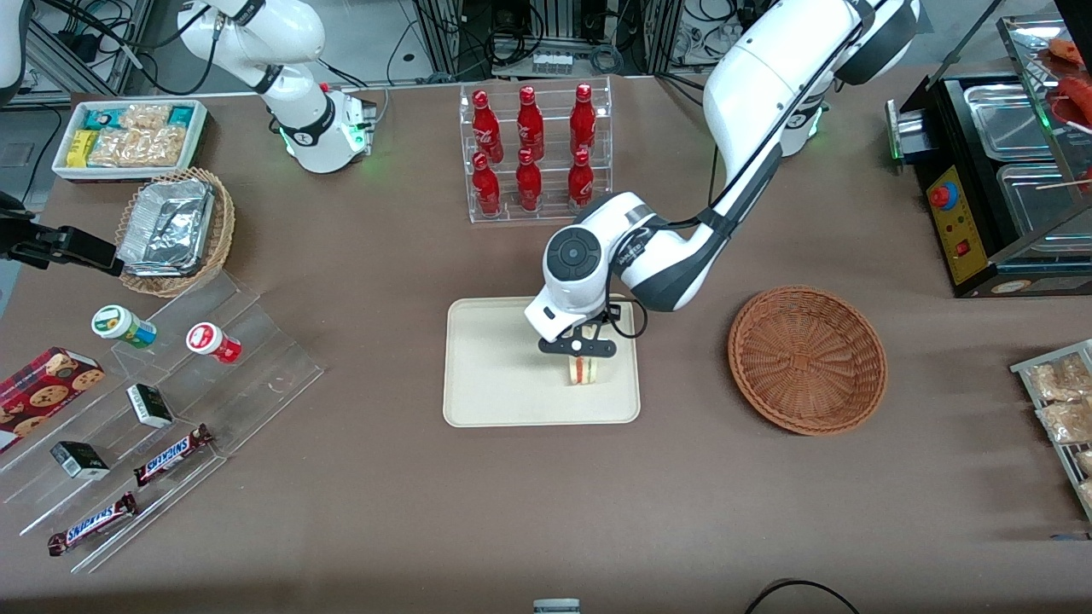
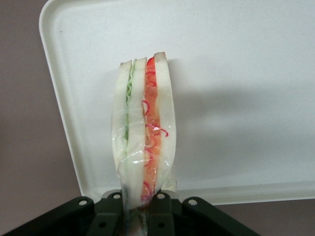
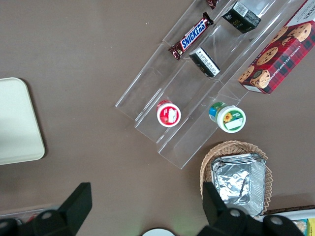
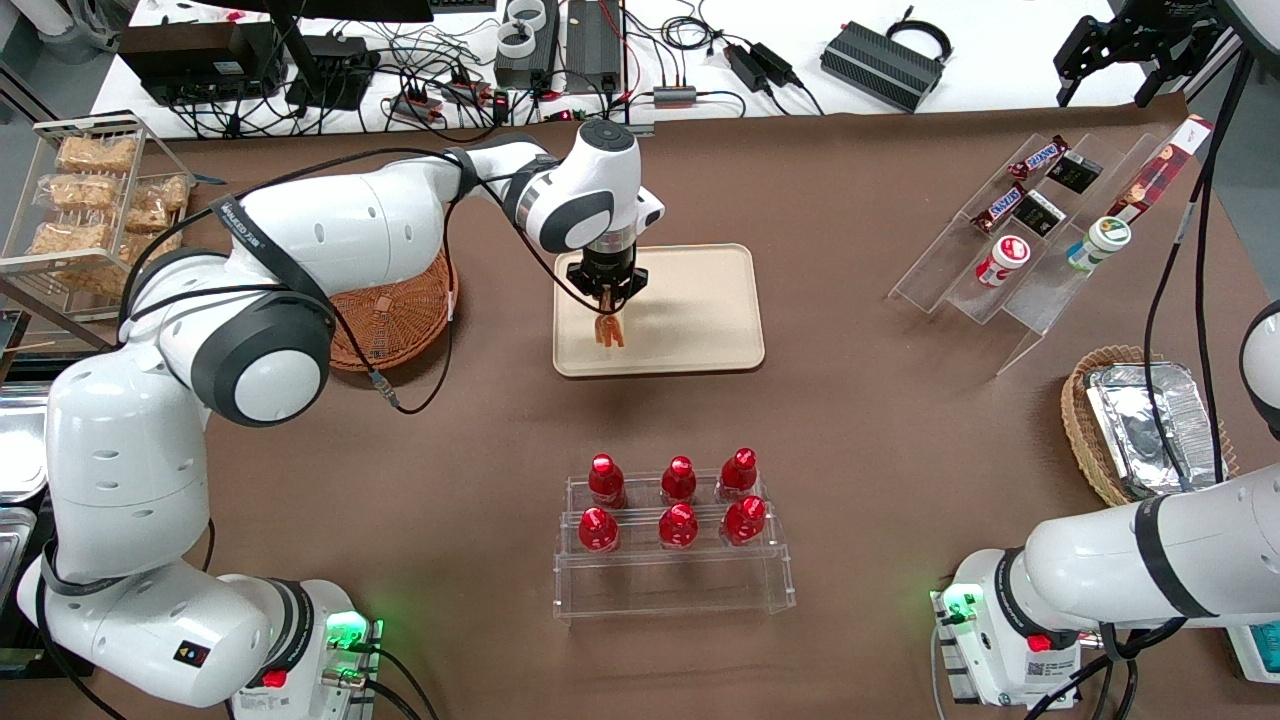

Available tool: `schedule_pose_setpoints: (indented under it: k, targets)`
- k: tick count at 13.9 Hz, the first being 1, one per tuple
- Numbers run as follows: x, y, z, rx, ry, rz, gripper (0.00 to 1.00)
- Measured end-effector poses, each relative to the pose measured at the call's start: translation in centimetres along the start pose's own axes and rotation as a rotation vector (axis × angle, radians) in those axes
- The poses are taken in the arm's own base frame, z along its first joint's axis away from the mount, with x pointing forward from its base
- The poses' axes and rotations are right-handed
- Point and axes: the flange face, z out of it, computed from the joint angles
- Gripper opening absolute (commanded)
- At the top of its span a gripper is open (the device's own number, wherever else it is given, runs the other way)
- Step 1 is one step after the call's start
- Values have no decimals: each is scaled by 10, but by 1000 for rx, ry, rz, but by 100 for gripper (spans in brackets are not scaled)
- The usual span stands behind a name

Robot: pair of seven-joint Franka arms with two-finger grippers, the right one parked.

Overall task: Place sandwich from basket to tray
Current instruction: 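Lower the sandwich onto the tray and open the left gripper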

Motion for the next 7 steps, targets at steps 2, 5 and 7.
schedule_pose_setpoints:
  k: [2, 5, 7]
  targets:
    - [2, 1, 7, -5, -1, -1, 0]
    - [3, 2, 16, -15, 1, -1, 0]
    - [4, 2, 20, -17, 0, -1, 60]
